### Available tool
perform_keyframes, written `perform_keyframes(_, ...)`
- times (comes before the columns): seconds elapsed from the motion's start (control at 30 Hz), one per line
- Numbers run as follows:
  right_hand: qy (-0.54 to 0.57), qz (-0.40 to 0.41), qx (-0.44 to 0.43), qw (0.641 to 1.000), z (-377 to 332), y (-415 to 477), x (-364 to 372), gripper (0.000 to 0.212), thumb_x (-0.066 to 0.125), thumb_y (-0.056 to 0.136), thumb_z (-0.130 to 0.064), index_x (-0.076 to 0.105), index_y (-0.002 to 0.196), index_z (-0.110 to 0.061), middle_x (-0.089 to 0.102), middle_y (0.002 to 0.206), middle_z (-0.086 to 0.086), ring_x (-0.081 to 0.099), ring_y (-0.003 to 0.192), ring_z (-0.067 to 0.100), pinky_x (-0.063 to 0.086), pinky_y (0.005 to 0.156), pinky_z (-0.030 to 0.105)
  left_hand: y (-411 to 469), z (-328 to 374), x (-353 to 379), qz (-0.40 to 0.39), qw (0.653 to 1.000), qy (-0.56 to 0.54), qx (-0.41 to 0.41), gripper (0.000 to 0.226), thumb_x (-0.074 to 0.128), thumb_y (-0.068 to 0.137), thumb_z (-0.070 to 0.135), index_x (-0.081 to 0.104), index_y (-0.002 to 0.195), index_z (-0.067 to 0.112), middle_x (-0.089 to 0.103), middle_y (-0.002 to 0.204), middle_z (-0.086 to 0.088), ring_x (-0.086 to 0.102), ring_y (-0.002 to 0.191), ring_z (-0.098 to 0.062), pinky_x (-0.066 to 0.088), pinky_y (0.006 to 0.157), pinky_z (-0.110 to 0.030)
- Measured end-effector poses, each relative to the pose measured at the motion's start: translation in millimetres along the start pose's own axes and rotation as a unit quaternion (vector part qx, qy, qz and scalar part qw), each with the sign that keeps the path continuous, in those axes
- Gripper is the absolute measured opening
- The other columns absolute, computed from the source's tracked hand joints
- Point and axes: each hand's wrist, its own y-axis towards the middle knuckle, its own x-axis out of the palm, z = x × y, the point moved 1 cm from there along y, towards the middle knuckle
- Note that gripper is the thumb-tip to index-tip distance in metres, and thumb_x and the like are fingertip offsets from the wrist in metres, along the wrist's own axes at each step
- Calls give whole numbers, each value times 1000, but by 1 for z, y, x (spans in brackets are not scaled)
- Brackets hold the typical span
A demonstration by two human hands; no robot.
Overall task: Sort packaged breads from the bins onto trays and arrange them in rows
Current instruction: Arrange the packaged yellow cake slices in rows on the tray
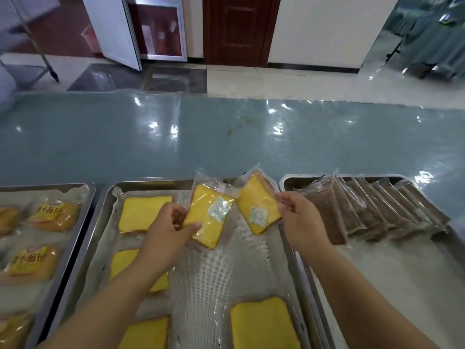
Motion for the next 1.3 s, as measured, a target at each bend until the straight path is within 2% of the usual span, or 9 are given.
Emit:
perform_keyframes(0.1, -7, 24, -34, 999, -10, 5, 7, 27, 46, 99, -12, 60, 121, -18, 60, 105, -5, 56, 89, 3, 38, 63, 10, -2, 0, -9, 22, 999, 29, 23, 25, 67, 85, 24, 48, 102, 22, 52, 93, 15, 52, 87, -5, 42, 67, -20)
perform_keyframes(0.27, -180, 47, -219, 958, -6, 8, 15, 33, 54, 87, 6, 65, 111, -13, 63, 112, 0, 44, 114, 24, 41, 98, 37, -7, -7, -17, 67, 997, 16, 21, 18, 63, 88, 22, 48, 99, 23, 53, 92, 12, 50, 82, -1, 39, 62, -20)
perform_keyframes(0.4, -367, -99, -203, 902, 18, 10, 28, 43, 53, 94, -16, 48, 136, -25, 48, 139, -5, 33, 129, 18, 27, 109, 33, -10, -14, -23, 111, 994, 8, 19, 17, 64, 87, 18, 49, 96, 19, 54, 87, 7, 50, 78, -5, 37, 60, -22)
perform_keyframes(0.63, -443, -102, -206, 866, 17, 18, 40, 45, 50, 96, -29, 38, 139, -34, 31, 151, -4, 28, 139, 19, 12, 115, 38, -11, -10, -25, 75, 996, 38, 37, 18, 62, 88, 17, 50, 99, 25, 54, 93, 16, 50, 83, 0, 37, 62, -16)
perform_keyframes(0.73, -406, -116, -187, 887, 15, 21, 37, 46, 53, 95, -33, 41, 139, -32, 35, 149, -7, 31, 137, 16, 13, 115, 38, -11, -5, -23, 26, 998, 25, 43, 26, 59, 86, 6, 53, 98, 29, 55, 100, 15, 52, 85, -2, 37, 62, -17)
perform_keyframes(0.9, -206, -41, -177, 961, 22, 1, 18, 37, 56, 94, -23, 54, 131, -19, 52, 129, -5, 45, 121, 13, 35, 101, 28, -15, -2, -21, -62, 996, -16, 57, 34, 60, 85, -1, 63, 90, 33, 61, 103, 13, 59, 86, -12, 45, 63, -21)
perform_keyframes(1.03, 17, -139, -99, 985, 21, -33, 11, 30, 50, 97, -26, 53, 127, -32, 61, 117, -13, 55, 107, -1, 45, 92, 23, -20, 2, -8, -135, 987, -29, 77, 41, 65, 83, -1, 63, 88, 40, 63, 96, 17, 61, 80, -24, 51, 66, -36)
perform_keyframes(1.17, -85, -128, -81, 985, 27, -49, 10, 17, 55, 93, -38, 49, 109, -39, 59, 86, -19, 57, 77, -4, 41, 63, 11, -25, 4, 17, -119, 990, -29, 64, 45, 68, 83, 3, 52, 105, 39, 58, 109, 17, 64, 87, -19, 54, 75, -33)
perform_keyframes(1.3, -165, -82, -35, 982, 29, -53, 7, 36, 59, 91, -39, 48, 123, -27, 60, 94, -14, 58, 82, 4, 48, 70, 21, -27, -6, 41, -48, 998, -30, -5, 48, 72, 81, 12, 48, 121, 26, 54, 118, 7, 61, 90, -9, 52, 74, -27)
